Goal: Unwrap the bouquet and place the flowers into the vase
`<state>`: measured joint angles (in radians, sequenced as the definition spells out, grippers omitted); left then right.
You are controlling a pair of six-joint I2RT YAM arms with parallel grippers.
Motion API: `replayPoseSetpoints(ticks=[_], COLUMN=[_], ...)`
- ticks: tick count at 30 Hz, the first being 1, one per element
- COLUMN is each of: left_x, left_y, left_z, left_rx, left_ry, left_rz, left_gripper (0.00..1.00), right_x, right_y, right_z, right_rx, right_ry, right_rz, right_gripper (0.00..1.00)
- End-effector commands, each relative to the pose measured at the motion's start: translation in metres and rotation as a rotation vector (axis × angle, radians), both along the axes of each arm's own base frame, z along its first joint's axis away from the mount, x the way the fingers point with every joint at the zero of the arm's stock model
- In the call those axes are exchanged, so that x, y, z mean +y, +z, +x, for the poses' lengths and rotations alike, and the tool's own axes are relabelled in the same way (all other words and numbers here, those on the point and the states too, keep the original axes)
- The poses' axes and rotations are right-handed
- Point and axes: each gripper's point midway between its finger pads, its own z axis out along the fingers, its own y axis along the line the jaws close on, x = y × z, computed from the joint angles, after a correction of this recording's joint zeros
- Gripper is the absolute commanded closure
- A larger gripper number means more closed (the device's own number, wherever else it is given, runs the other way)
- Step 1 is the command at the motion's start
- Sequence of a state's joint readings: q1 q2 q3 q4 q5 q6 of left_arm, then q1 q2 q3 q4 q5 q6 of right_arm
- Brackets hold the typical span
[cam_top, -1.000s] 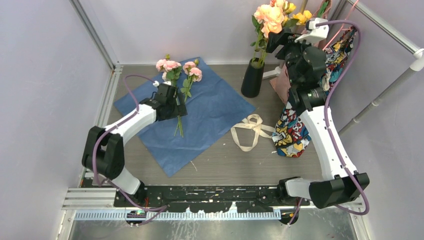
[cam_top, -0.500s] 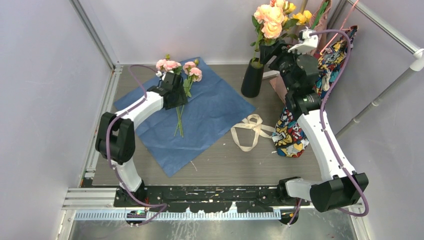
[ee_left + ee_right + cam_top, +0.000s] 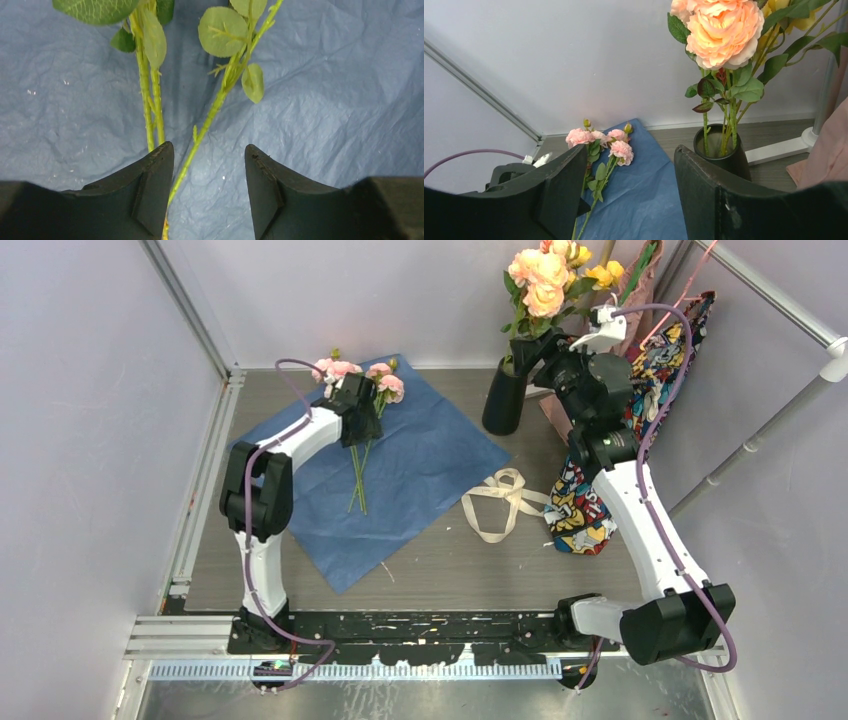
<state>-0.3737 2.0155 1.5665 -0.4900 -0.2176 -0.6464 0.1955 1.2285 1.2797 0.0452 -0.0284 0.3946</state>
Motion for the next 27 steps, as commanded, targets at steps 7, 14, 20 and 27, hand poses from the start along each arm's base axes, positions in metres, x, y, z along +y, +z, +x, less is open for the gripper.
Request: replayPoseSetpoints(ticks=[7,14,20,27], left_x=[0.003,0.002,-0.004,-0.033], left_y=[-0.023,-0.051,-0.039,0.058], left_z=[0.025,0.017,0.013,0.015], left_rx=[0.035,0.138,0.096,-0.258], left_ry=[-0.035,-0.119,-0.176,-0.303], left_rz=[0.051,0.088,0.037,-0.107], left_gripper=[0.54,0.71,1.0,1.0], right_x=[0.005,0.005,0.012,0.064], right_y=[0.012,0.009,0.0,-0.013], right_z=[-0.006,-0.002,0.004,-0.001], right_rx=[-0.052,-0.046,-0.022,-0.009], right_ry=[0.025,0.02,0.045,0.096], right_rz=[0.02,0.012,0.017,-0.121], right_gripper=[0.31,0.31,0.31,0.3])
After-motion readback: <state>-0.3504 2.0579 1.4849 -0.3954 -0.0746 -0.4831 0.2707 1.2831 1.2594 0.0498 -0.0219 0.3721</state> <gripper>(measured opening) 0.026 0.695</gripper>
